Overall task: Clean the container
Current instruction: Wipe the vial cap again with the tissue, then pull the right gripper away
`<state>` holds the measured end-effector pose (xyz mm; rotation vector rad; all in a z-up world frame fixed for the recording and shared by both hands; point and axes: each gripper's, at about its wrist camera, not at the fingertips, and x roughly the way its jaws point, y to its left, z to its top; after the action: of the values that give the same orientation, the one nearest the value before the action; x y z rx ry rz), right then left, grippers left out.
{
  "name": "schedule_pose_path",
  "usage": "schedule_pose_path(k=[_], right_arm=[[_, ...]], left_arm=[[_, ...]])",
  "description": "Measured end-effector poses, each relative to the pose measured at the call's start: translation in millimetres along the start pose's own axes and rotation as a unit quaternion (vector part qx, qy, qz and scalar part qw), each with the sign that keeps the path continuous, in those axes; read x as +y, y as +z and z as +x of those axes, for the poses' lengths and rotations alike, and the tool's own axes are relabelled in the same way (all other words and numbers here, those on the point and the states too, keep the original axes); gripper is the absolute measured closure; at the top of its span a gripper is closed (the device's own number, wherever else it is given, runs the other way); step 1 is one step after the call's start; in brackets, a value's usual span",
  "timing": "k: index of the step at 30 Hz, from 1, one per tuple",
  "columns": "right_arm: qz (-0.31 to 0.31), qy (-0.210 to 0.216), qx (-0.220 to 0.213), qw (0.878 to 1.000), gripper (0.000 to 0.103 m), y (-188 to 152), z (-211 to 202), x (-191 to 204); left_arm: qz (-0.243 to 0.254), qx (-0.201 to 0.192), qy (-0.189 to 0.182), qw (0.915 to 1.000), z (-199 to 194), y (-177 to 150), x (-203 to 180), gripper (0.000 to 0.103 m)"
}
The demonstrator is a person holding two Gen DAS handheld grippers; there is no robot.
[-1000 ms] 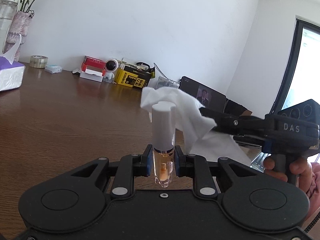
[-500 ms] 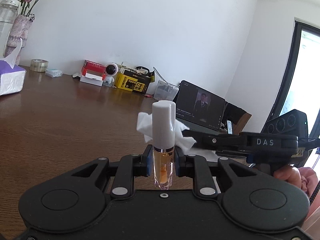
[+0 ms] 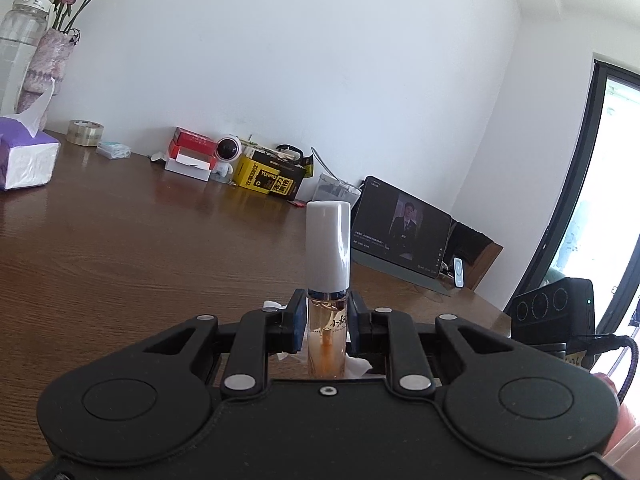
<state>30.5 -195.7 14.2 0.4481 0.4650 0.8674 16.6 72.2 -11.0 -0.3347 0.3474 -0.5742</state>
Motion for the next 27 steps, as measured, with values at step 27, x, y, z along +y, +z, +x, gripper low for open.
schedule_pose_path(k=[27], right_arm=[[0.005,-0.023,0.006,1.0,0.092,-4,-1,-11]], left_arm=[[0.0,0.012,0.004,0.9999,6,-5,3,0.082]])
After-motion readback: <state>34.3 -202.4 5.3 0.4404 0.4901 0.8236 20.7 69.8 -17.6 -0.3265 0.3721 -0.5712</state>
